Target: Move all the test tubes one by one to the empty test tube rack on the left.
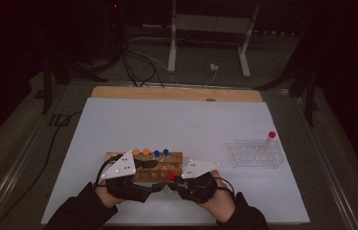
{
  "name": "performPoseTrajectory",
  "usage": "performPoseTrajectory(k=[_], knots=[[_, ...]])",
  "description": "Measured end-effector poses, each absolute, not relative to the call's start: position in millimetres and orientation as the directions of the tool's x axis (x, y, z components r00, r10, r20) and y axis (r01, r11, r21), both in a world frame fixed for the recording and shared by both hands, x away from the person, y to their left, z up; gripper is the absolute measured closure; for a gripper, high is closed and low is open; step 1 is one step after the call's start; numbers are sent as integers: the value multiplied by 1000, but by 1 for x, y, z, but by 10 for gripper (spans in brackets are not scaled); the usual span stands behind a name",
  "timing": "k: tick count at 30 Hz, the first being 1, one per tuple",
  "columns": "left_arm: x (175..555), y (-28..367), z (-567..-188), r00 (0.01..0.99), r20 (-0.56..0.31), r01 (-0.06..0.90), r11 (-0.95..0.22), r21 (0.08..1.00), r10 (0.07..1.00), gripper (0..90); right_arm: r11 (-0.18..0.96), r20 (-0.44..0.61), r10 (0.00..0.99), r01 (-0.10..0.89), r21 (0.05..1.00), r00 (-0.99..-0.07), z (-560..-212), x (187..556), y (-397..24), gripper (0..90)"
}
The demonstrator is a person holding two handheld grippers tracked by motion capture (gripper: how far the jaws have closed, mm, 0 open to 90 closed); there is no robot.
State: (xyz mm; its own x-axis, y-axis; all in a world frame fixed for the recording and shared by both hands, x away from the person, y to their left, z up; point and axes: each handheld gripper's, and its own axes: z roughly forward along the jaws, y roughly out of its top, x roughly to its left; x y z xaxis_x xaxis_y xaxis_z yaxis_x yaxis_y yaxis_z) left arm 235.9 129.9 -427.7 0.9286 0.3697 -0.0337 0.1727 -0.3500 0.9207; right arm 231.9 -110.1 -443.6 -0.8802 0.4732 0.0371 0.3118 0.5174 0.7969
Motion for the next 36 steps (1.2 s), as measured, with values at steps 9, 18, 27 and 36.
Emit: performPoseTrajectory(k=[9,18,27,36], knots=[[235,123,-433,935,-27,165,-367,916,353,478,526,47,450,307,793,-892,-445,229,-102,745],[235,121,-437,942,-6,141,-380,914,335,584,525,52,442,305,794,-896,-446,228,-101,745],[234,119,-440,951,-12,135,-383,914,308,697,528,53,440,306,792,-897,-446,227,-99,745],[235,118,-440,953,4,121,-395,911,303,716,528,54,439,306,792,-897,-447,227,-99,744]])
